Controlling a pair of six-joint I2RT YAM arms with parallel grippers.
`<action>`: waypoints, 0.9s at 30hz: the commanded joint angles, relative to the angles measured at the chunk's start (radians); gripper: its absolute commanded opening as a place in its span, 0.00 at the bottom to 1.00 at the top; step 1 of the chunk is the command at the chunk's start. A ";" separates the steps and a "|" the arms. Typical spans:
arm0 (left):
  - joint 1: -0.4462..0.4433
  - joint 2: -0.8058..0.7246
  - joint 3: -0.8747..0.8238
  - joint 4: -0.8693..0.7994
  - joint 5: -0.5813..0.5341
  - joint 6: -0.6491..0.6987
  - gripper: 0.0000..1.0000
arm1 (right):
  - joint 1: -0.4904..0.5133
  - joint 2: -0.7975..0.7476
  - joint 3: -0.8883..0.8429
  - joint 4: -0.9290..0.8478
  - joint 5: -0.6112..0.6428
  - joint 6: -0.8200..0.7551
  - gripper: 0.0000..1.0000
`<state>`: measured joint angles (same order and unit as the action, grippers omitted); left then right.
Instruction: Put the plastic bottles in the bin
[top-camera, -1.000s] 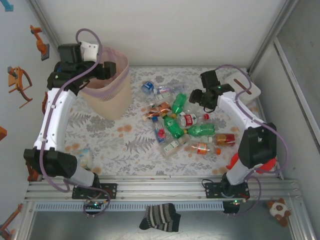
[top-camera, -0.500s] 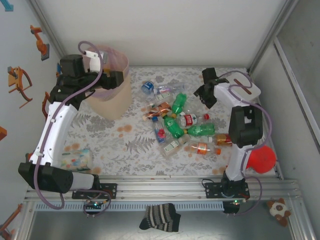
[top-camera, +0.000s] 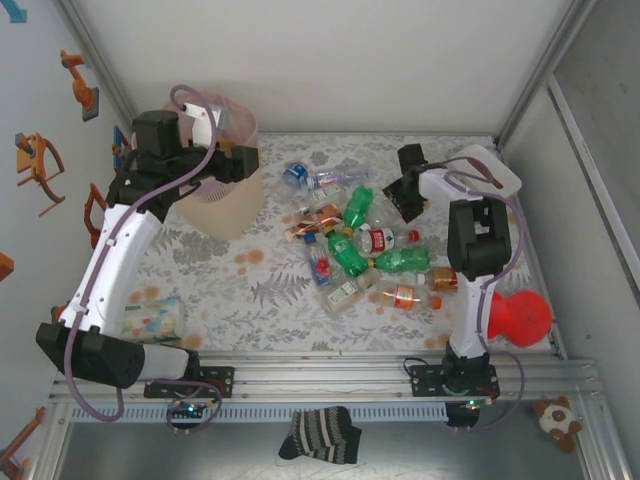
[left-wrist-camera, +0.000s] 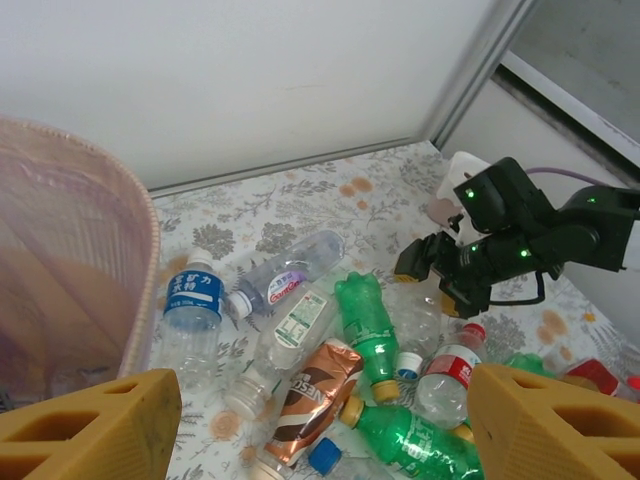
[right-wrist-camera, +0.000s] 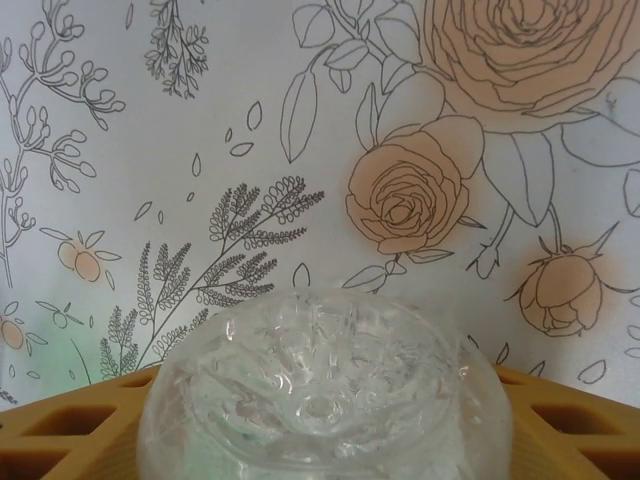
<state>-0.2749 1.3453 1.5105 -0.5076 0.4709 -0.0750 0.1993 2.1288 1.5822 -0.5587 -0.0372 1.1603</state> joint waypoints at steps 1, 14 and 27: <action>-0.013 -0.011 0.009 0.021 0.008 -0.014 0.75 | -0.005 -0.018 -0.002 0.006 0.049 0.024 0.64; -0.049 0.033 0.013 0.053 0.016 -0.063 0.75 | -0.005 -0.213 -0.033 0.028 0.202 -0.083 0.59; -0.124 0.145 0.009 0.202 0.143 -0.213 0.86 | 0.011 -0.517 -0.224 0.469 -0.086 -0.543 0.54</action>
<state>-0.3801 1.4693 1.5108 -0.3950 0.5442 -0.2226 0.1997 1.6684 1.4063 -0.2695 0.0128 0.7479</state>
